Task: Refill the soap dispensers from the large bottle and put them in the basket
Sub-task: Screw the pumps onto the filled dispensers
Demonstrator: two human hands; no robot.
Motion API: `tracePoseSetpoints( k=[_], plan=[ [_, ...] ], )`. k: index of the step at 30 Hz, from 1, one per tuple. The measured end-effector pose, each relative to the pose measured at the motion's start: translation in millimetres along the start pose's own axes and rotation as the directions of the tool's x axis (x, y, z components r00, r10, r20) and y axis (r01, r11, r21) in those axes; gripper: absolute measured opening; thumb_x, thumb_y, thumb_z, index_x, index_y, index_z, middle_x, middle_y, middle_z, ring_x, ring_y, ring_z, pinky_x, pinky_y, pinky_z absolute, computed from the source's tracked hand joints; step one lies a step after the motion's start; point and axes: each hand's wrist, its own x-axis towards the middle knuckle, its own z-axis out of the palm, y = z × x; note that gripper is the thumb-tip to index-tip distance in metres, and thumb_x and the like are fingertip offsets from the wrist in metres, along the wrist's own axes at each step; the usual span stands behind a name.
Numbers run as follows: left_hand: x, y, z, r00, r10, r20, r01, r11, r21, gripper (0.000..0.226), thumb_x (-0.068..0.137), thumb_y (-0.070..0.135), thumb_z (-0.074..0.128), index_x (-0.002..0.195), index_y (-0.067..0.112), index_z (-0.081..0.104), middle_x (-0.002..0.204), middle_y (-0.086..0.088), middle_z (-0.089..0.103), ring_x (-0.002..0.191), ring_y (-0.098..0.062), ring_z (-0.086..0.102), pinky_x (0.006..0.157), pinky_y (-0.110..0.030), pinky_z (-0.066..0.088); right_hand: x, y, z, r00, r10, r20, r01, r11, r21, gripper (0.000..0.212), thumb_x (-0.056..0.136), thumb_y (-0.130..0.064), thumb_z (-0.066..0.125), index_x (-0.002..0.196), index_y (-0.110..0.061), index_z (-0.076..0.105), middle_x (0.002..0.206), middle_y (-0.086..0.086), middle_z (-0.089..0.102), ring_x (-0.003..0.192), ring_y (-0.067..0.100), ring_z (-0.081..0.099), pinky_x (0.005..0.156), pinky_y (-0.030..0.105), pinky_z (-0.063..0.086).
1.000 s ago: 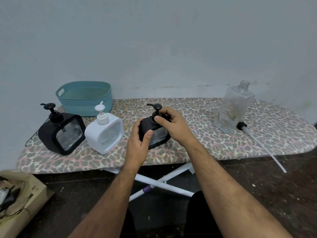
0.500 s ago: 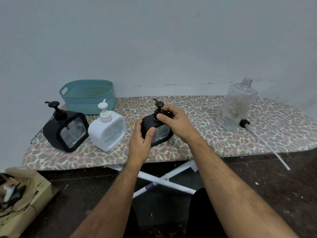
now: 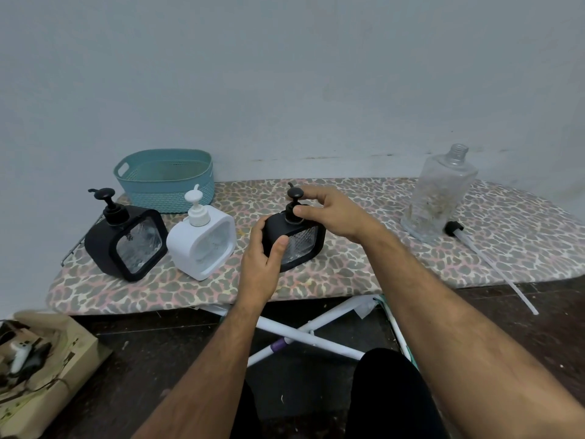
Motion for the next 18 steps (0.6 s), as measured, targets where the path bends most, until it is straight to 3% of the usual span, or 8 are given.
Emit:
tracePoseSetpoints(
  k=[3,6,9,10,13,15,18],
  plan=[
    [0,-1,0,1.0,-0.01,0.001,0.01,1.0,-0.008,0.073,0.083,0.068,0.049,0.145,0.031,0.036,0.126,0.009,0.058,0.117,-0.009,0.058,0.098,-0.038,0.052,1,-1,0,0.999,0.004,0.042,-0.002,0.998,-0.059,0.029,0.095,-0.018,0.063,0.124,-0.022,0.066,0.123,-0.01,0.066,0.115,0.005,0.06,0.103,0.023,0.043],
    [0,-1,0,1.0,-0.012,0.001,0.012,1.0,-0.007,0.072,0.083,0.068,0.049,0.144,0.033,0.036,0.126,0.009,0.058,0.116,-0.009,0.059,0.097,-0.039,0.053,-2,2,3,0.998,-0.021,0.052,0.027,0.992,-0.122,0.033,0.1,-0.017,0.055,0.132,-0.015,0.06,0.129,-0.005,0.063,0.113,0.002,0.058,0.094,0.011,0.042],
    [0,0,-1,1.0,-0.003,-0.001,0.003,1.0,-0.004,0.071,0.083,0.068,0.049,0.143,0.033,0.038,0.123,0.011,0.058,0.114,-0.005,0.059,0.095,-0.037,0.054,-7,3,9,0.996,-0.092,0.012,0.092,0.983,-0.16,0.029,0.1,-0.014,0.053,0.127,-0.009,0.062,0.12,-0.001,0.062,0.101,-0.007,0.057,0.084,0.002,0.04],
    [0,0,-1,1.0,0.0,-0.003,0.0,1.0,-0.004,0.07,0.083,0.068,0.05,0.143,0.033,0.038,0.123,0.011,0.058,0.113,-0.006,0.06,0.094,-0.037,0.055,-8,4,11,0.992,-0.123,-0.018,0.117,0.973,-0.198,0.027,0.099,-0.015,0.054,0.124,-0.009,0.064,0.118,0.001,0.062,0.101,-0.003,0.057,0.086,0.004,0.039],
    [-1,-1,-1,1.0,-0.004,-0.01,0.004,1.0,-0.003,0.061,0.083,0.068,0.051,0.137,0.045,0.037,0.121,0.014,0.059,0.112,-0.009,0.061,0.093,-0.041,0.055,-4,13,17,0.978,-0.191,-0.082,0.152,0.926,-0.344,0.027,0.096,-0.027,0.058,0.116,-0.012,0.067,0.113,0.005,0.061,0.11,0.019,0.052,0.096,0.027,0.039],
    [-1,-1,-1,1.0,-0.012,-0.016,0.012,1.0,0.0,0.053,0.083,0.069,0.051,0.131,0.054,0.035,0.119,0.018,0.059,0.111,-0.01,0.062,0.093,-0.043,0.055,-3,16,21,0.971,-0.202,-0.127,0.133,0.899,-0.417,0.037,0.091,-0.041,0.053,0.109,-0.013,0.067,0.106,0.003,0.06,0.107,0.02,0.049,0.094,0.033,0.038],
    [-2,-1,0,1.0,-0.003,-0.013,0.003,1.0,0.014,0.059,0.083,0.07,0.05,0.135,0.048,0.037,0.119,0.012,0.059,0.109,-0.011,0.061,0.092,-0.043,0.054,-3,18,29,0.918,-0.291,-0.268,0.098,0.824,-0.558,0.04,0.084,-0.058,0.05,0.085,-0.019,0.054,0.089,-0.008,0.051,0.092,0.015,0.044,0.083,0.038,0.039]
  ],
)
